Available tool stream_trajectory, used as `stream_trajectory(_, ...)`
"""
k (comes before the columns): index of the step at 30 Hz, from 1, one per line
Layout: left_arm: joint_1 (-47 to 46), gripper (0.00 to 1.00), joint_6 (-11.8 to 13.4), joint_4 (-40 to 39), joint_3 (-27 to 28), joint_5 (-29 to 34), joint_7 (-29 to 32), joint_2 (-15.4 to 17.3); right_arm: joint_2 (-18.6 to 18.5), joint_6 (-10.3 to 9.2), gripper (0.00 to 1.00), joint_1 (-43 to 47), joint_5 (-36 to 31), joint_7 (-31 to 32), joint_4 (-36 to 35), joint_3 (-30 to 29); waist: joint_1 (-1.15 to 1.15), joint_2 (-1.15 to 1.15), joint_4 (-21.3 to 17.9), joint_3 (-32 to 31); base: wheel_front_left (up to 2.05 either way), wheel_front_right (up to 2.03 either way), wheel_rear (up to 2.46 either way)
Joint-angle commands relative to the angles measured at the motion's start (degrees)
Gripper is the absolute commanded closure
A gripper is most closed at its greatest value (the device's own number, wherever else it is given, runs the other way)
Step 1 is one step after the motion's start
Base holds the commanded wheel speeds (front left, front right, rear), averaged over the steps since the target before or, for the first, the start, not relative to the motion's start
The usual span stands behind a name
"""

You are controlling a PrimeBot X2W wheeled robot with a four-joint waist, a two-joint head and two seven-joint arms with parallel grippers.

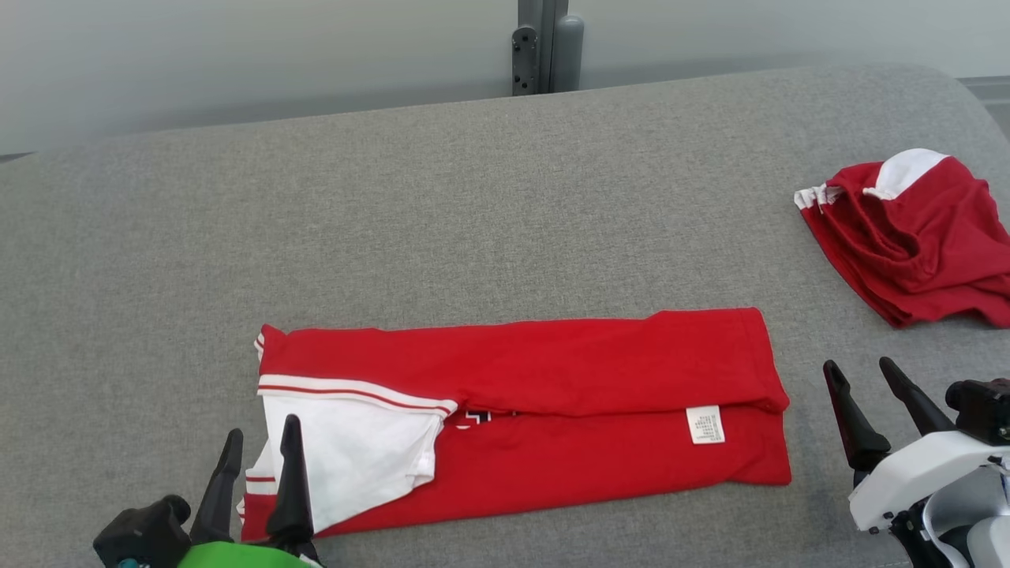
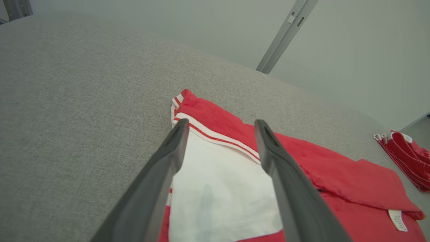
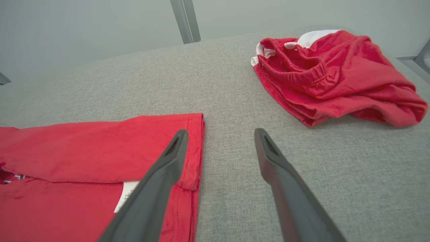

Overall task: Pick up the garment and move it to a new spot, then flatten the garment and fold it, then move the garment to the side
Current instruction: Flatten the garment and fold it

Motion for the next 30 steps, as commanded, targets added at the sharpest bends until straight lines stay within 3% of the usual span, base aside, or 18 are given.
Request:
stream_trajectory(1,-1.5,0.0,0.2,0.6,-0.2,1.1,-0.7,-0.2,0.5,0.0,0.0,-1.0,-0.6,0.7,0.4,-0.4,0.0,0.0,0.0,-0.3,0.0,0.0,0.0)
stream_trajectory(12,-5.2,0.0,-0.4,4.9,-1.6,2.7,-2.4,-2.5,3.7,0.0,0.0,-9.4,-2.1,8.0,12.1,2.9,0.0,0.0,1.2,-1.0,0.0,0.0,0.0)
stream_trajectory(24,-5.8,0.0,-0.7,6.1,-1.0,2.7,-3.1,-2.8,5.7,0.0,0.0,-13.4,-2.0,10.8,23.5,6.0,0.0,0.0,3.1,-0.2,0.0,0.0,0.0)
stream_trajectory(26,-5.8,0.0,-0.6,6.1,-0.9,2.6,-3.2,-2.8,5.8,0.01,0.54,-13.7,-1.6,11.4,24.2,6.7,0.0,0.0,2.9,-0.2,0.0,0.0,0.0)
stream_trajectory(30,-5.8,0.0,-0.6,6.2,-0.9,2.6,-3.4,-2.9,5.5,0.0,0.87,-14.6,-0.7,12.1,25.4,7.0,0.0,0.0,2.5,-0.1,0.0,0.0,0.0)
